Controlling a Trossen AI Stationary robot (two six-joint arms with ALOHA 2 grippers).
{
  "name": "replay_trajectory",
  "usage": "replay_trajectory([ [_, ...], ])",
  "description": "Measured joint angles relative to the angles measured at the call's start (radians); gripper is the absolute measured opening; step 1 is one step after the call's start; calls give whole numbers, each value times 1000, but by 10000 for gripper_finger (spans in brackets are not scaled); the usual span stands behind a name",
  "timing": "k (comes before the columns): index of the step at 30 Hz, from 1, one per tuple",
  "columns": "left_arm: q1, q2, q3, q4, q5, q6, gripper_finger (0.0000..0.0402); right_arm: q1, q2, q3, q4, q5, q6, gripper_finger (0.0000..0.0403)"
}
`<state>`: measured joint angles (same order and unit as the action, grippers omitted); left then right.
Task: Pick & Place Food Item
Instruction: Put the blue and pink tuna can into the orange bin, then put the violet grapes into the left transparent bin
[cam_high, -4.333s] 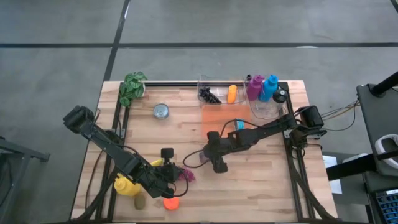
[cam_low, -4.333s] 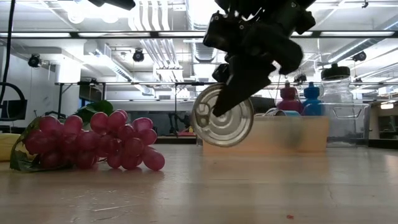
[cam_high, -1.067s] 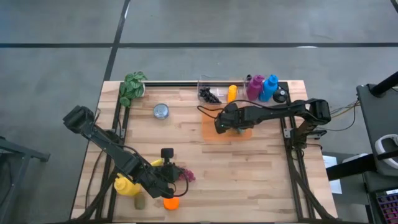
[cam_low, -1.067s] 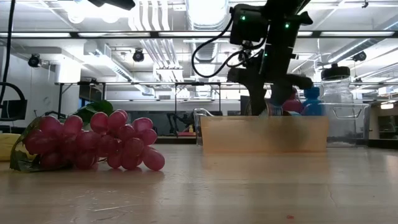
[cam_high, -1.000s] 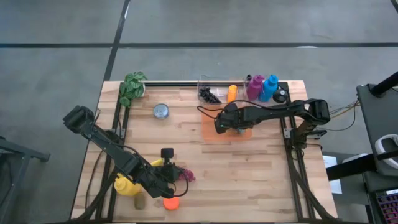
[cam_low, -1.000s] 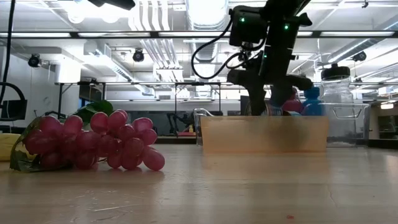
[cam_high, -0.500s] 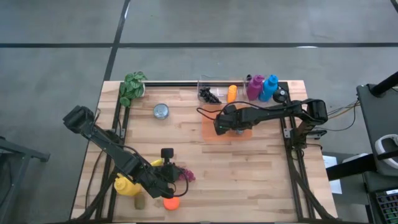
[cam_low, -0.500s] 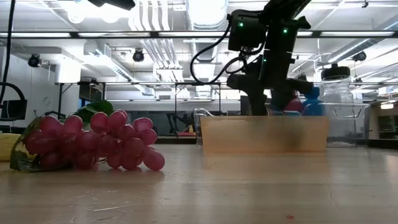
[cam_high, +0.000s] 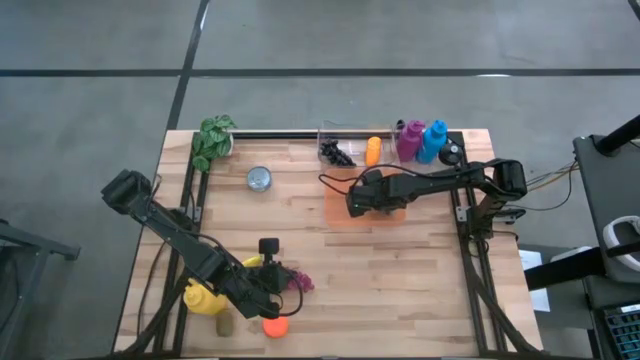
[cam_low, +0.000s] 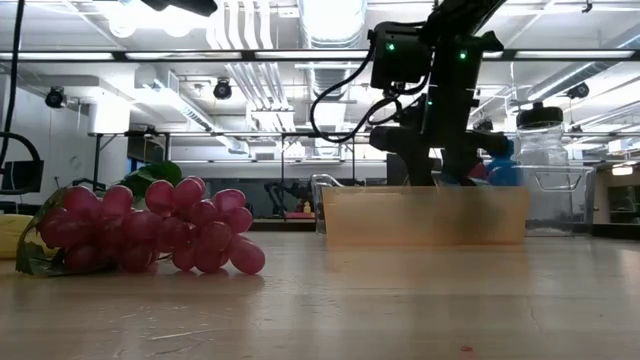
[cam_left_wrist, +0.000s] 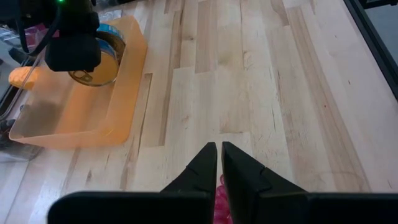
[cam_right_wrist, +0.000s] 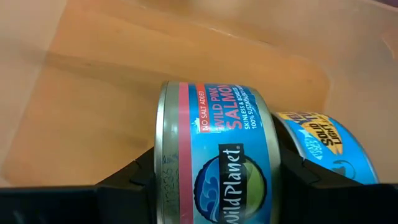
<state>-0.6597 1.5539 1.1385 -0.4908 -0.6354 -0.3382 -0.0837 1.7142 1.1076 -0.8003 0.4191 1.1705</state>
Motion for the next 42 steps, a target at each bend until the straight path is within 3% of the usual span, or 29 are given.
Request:
replay_trajectory([
  [21, 0, 0, 0, 0, 0, 0, 29, 0, -2, -2, 3, 2, -16, 257],
  [32, 0, 0, 0, 0, 0, 0, 28, 0, -59, -3, -4, 7, -26, 251],
  [42, 0, 0, 0, 0, 0, 0, 28, 57, -192, -2, -4, 119, -47, 243],
])
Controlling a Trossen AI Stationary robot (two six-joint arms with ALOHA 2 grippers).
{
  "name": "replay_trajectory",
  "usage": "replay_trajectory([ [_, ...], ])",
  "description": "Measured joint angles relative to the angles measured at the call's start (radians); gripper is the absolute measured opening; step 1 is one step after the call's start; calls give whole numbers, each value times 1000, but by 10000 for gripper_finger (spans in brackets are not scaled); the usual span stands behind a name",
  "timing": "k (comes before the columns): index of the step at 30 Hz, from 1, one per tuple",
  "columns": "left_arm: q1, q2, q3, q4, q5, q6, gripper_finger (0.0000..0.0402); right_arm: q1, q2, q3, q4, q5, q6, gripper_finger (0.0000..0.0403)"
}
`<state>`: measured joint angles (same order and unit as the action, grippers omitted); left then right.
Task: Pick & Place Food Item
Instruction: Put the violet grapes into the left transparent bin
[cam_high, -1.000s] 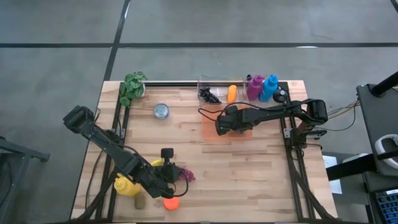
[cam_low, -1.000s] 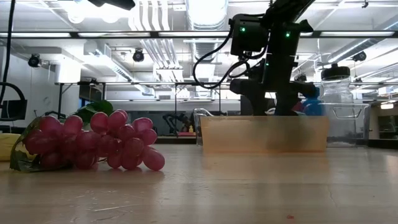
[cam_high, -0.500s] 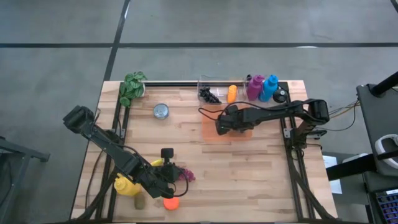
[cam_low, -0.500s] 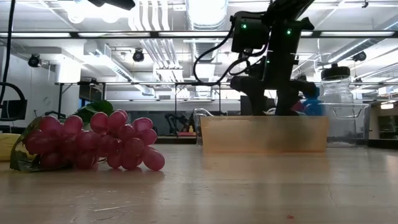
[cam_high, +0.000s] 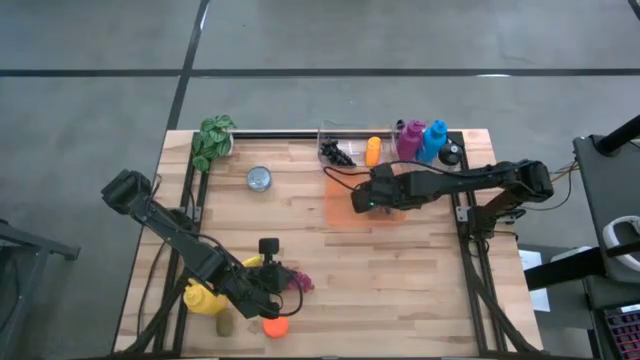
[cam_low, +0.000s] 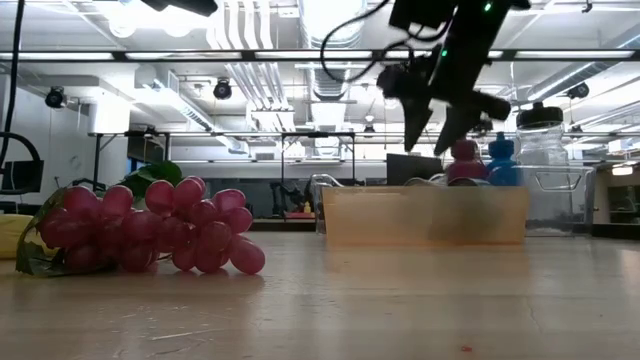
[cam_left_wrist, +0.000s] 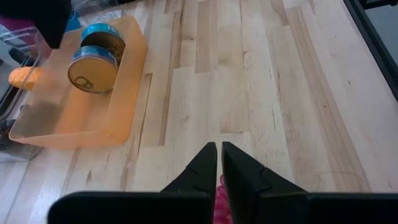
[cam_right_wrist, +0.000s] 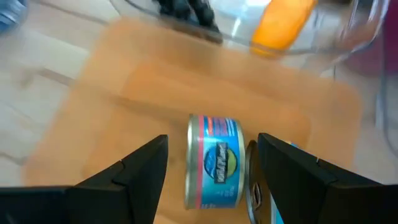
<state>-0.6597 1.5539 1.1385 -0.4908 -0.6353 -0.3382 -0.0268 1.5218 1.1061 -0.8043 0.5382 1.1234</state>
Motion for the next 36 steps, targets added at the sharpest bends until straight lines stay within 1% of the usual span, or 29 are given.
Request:
replay_trajectory([
  [9, 0, 0, 0, 0, 0, 0, 28, 153, -78, 0, 14, 111, -28, 257],
  [14, 0, 0, 0, 0, 0, 0, 28, 253, -85, 0, 34, 193, -45, 258],
  [19, 0, 0, 0, 0, 0, 0, 28, 347, -80, -2, 82, 242, -77, 250],
  [23, 0, 0, 0, 0, 0, 0, 28, 418, -80, -23, 192, 278, -176, 243],
  [29, 0, 0, 0, 0, 0, 0, 28, 517, -80, -61, 376, 279, -317, 235],
  [33, 0, 0, 0, 0, 0, 0, 29, 567, -79, -95, 501, 277, -368, 237],
  [36, 0, 0, 0, 0, 0, 0, 29, 596, -80, -118, 549, 276, -383, 242],
])
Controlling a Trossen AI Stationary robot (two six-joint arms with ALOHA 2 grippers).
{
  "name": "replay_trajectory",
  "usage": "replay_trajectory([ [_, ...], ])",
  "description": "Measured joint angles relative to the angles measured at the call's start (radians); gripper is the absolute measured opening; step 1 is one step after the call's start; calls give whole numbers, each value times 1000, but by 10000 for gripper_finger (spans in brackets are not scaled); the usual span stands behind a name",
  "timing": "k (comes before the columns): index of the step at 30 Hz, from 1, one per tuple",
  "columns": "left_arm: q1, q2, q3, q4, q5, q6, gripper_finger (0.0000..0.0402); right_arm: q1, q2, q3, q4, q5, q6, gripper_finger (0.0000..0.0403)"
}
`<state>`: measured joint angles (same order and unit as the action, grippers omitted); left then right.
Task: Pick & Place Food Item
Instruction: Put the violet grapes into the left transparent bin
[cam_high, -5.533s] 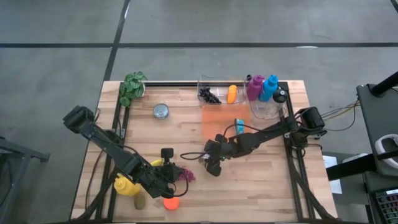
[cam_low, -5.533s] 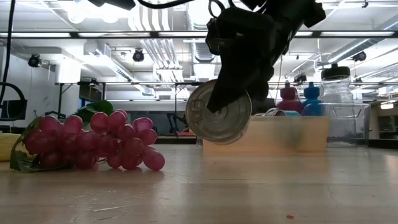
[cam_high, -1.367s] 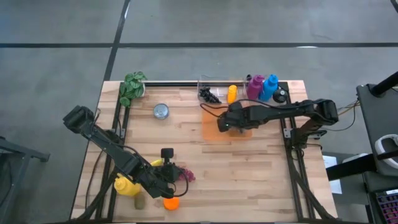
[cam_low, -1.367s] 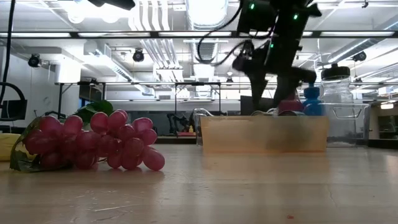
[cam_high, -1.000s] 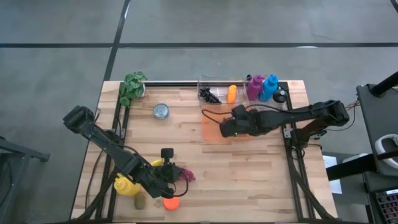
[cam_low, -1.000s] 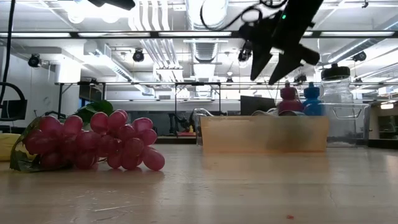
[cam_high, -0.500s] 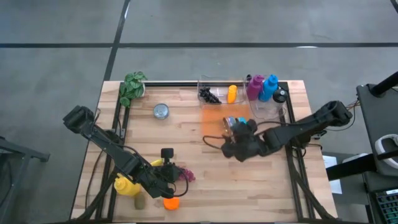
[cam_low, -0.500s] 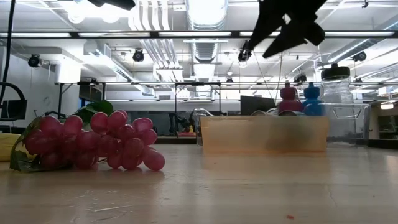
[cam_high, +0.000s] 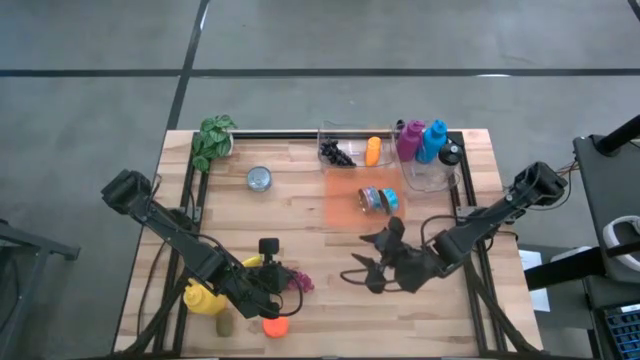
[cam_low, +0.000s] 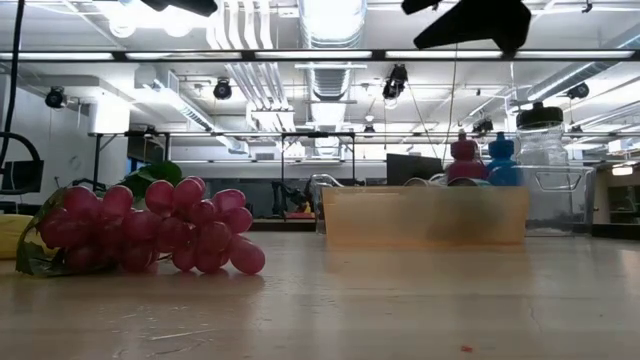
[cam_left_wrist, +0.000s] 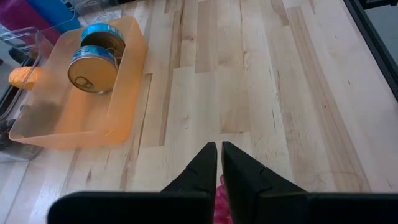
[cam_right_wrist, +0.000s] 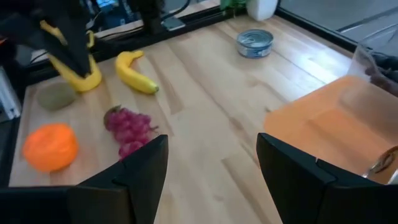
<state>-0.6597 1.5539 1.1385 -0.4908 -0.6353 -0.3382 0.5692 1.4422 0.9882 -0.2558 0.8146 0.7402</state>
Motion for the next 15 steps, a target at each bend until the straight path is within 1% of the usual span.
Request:
replay_trajectory([
  [4, 0, 0, 0, 3, 0, 0, 29, 21, 0, -21, 8, 0, 0, 248],
  [12, 4, 0, 0, 20, 0, 20, 29, 22, 0, -45, 8, -1, 12, 256],
  [15, 4, 0, 0, 22, 23, 24, 29, 22, 0, -45, 8, -1, 11, 253],
])
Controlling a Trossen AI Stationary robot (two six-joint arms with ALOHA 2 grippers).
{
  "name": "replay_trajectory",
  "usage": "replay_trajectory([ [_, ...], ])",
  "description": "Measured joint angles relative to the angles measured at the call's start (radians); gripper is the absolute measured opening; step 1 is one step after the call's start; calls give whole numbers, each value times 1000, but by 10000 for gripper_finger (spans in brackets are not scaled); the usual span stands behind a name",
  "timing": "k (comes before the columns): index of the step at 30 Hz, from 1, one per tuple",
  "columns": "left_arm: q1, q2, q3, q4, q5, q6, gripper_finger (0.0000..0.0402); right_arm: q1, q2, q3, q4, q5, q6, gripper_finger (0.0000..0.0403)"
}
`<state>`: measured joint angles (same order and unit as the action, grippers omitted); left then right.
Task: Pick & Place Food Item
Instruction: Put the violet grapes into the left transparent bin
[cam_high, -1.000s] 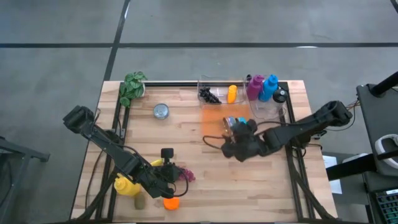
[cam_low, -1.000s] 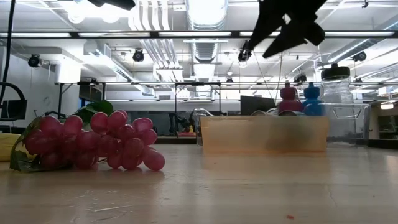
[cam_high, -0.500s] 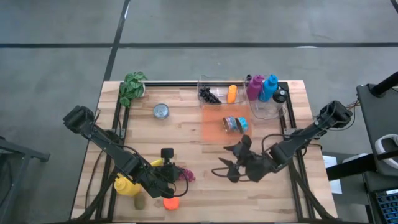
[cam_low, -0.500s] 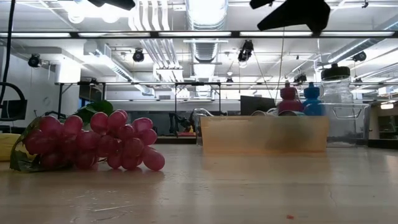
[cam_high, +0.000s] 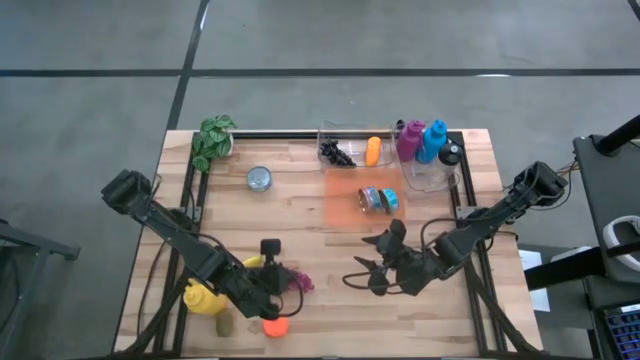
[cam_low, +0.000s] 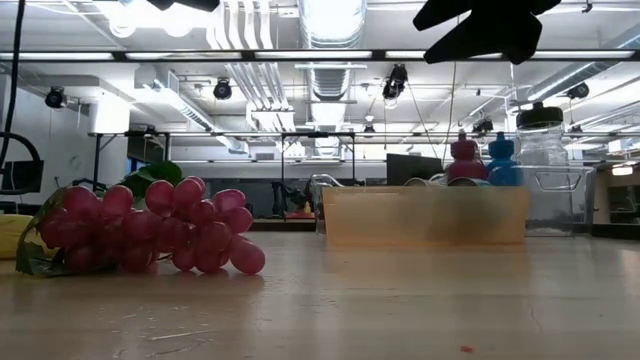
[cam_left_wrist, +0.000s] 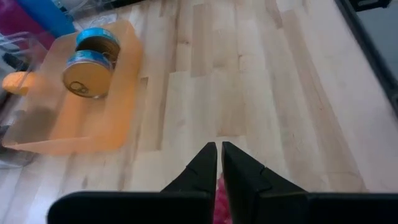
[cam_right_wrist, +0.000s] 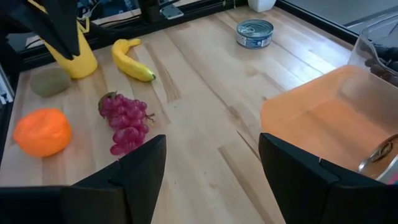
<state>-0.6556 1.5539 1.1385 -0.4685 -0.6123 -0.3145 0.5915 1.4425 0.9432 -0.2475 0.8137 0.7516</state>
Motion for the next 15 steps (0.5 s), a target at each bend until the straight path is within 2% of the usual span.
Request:
replay_trajectory([
  [5, -25, 0, 0, 0, 100, 19, 29, 0, 0, 2, 0, -3, -1, 244],
  [11, -73, 1, -26, 27, 108, 14, 29, 0, 0, 2, 0, -4, -13, 237],
  [15, -74, 2, -65, 33, 116, -46, 29, 0, 0, 2, 0, -4, -31, 235],
])
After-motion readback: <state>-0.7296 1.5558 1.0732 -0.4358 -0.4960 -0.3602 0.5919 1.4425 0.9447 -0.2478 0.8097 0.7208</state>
